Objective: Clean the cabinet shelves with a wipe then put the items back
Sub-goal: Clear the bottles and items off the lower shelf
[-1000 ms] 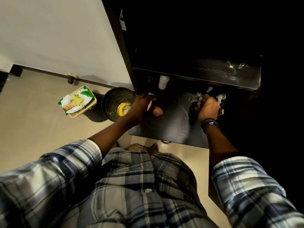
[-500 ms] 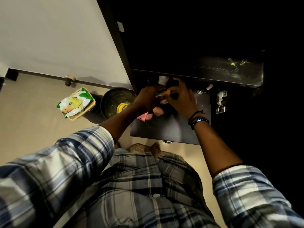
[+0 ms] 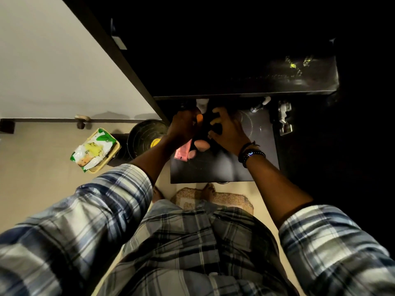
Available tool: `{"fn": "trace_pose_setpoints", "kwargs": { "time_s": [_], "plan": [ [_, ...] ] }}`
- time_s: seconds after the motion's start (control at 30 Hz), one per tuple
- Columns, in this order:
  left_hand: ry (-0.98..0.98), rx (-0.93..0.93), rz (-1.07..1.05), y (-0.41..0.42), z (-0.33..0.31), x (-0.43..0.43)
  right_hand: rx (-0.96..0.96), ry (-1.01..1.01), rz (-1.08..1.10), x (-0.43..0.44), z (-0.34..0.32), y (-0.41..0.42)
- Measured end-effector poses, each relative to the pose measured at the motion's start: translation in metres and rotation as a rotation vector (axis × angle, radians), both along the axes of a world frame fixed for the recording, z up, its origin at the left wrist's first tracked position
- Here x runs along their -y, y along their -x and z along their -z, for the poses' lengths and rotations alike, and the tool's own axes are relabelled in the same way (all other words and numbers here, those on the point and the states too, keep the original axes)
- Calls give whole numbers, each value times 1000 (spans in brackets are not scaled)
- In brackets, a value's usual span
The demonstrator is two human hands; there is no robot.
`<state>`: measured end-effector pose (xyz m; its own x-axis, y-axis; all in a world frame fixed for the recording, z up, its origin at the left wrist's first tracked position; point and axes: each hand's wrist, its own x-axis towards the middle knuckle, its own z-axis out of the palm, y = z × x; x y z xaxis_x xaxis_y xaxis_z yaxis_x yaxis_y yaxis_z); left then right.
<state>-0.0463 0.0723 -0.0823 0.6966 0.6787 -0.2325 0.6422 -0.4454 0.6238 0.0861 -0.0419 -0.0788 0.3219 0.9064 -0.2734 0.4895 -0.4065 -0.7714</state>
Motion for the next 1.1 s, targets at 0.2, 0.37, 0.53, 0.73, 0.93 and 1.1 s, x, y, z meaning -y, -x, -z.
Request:
{"fn": "trace_pose_setpoints", "kwargs": {
  "time_s": [0.2,0.37,0.53,0.73,0.93,1.1],
  "plan": [
    [-48,-49,6,-6,7,0,-98,-37,-34,-2,3,7],
    [-60,-94,-5,-5,13,1,-157,-26,-41,-6,-1,5],
    [-63,-101,-32,-3,14,-2,-82,24,-18,-5,6,7],
    [-97,-67,-28,-1,16,-3,-59,13,-29,-3,-1,9],
    [-95,-78,-32,2,15,-5,323,-64,199,10,-1,-26],
    [-108,-34,-35,4,16,-2,691,234,261,12,-3,-70]
  ]
}}
